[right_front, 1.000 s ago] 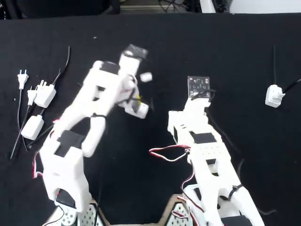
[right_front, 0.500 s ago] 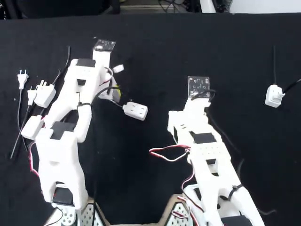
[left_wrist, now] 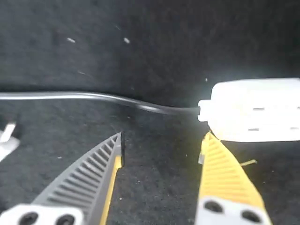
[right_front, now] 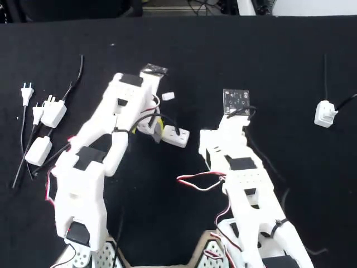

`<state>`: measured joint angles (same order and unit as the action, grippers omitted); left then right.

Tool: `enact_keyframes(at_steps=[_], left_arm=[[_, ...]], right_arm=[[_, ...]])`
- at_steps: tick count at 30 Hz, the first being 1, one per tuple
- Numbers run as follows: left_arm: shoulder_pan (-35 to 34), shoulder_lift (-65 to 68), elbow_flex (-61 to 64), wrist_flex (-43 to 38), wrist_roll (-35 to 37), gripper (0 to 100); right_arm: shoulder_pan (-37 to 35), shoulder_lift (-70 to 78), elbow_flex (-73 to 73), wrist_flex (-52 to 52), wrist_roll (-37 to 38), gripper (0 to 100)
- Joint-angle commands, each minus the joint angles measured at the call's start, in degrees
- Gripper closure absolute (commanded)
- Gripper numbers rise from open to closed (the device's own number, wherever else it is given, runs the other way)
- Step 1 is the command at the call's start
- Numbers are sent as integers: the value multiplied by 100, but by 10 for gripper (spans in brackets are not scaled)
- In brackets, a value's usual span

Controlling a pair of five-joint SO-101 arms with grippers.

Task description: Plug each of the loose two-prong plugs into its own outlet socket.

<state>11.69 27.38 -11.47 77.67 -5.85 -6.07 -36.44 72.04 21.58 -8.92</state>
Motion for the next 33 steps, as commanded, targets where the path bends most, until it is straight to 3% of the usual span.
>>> enact_keyframes(at_steps=[1, 10, 15, 22, 27, 33], left_arm=[[-259, -554, -347, -18, 53, 726], [-1024, -519, -295, -1108, 237, 726], [-1059, -510, -286, -1626, 686, 726], [-1147, -18, 119, -2277, 703, 726], [-1437, 132, 154, -2259, 703, 726], [-1640, 141, 145, -1512, 651, 726]], right_arm=[[88, -180, -312, -141, -53, 776], [0, -171, -303, -132, -88, 776], [-615, -163, -110, -158, -62, 773], [-1565, -163, 92, -185, -53, 776], [-1635, 48, 242, -730, -53, 776], [-1635, 1077, -338, -721, -53, 776]])
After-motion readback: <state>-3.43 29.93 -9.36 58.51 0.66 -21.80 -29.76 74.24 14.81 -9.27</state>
